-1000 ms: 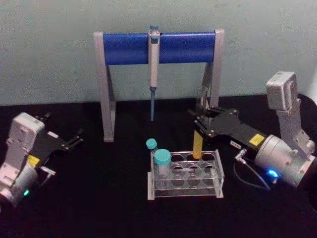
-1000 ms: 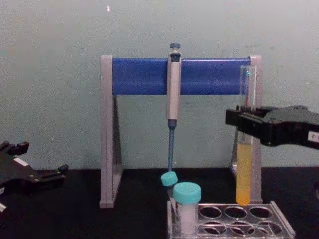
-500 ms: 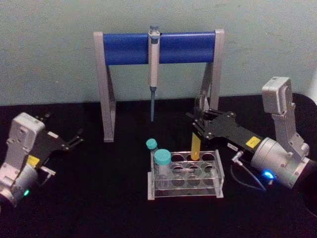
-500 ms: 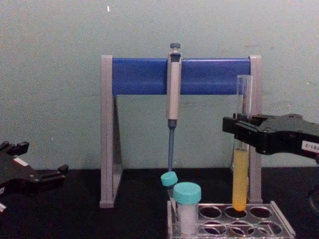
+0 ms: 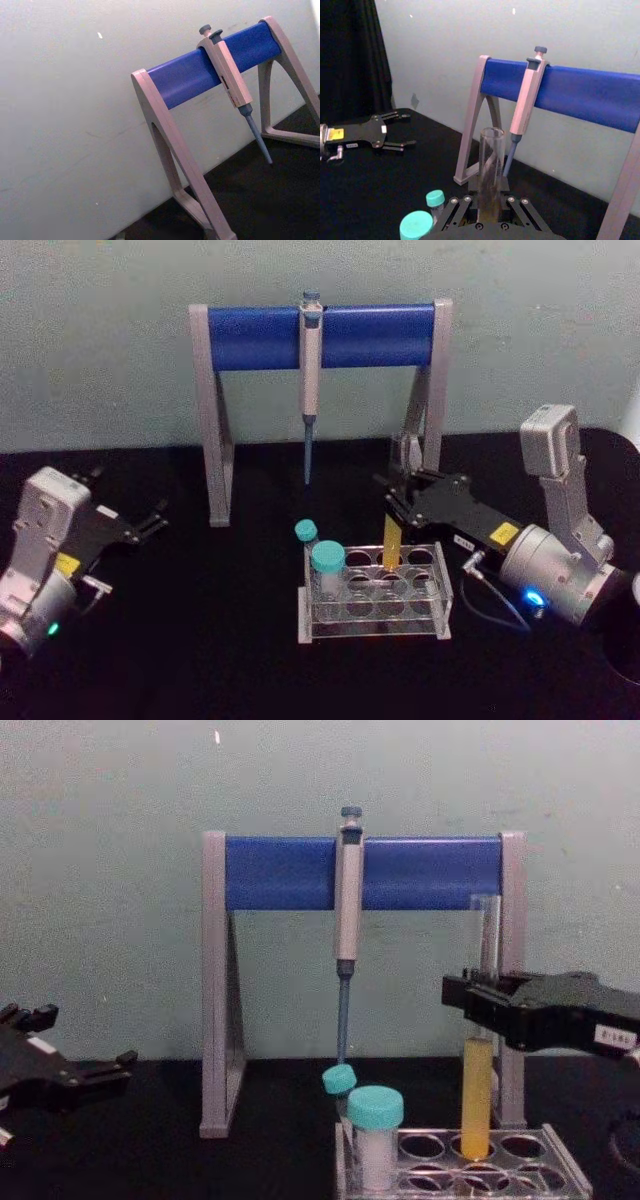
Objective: Pick up the test tube from the test tube rack, shake it, then place it back into the test tube rack.
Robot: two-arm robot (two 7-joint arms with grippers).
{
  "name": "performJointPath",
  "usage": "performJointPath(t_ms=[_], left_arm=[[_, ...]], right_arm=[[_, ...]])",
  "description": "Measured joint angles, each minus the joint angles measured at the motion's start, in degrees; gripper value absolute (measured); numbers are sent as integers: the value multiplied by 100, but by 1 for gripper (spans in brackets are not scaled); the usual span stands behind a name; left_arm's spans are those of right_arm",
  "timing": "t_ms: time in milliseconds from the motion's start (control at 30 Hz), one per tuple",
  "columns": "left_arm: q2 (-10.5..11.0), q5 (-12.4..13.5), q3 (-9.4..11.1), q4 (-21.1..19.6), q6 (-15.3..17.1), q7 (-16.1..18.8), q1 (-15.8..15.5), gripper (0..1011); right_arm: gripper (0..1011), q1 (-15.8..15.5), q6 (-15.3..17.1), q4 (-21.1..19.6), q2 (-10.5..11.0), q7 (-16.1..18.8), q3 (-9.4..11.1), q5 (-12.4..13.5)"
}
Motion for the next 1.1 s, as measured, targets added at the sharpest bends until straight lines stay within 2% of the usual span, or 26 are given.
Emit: performJointPath(t_ms=[1100], left_arm=[[0,0,0,0,0,0,0,1009]], right_arm=[[234,-139,162,237,-88,-96,-22,-22]])
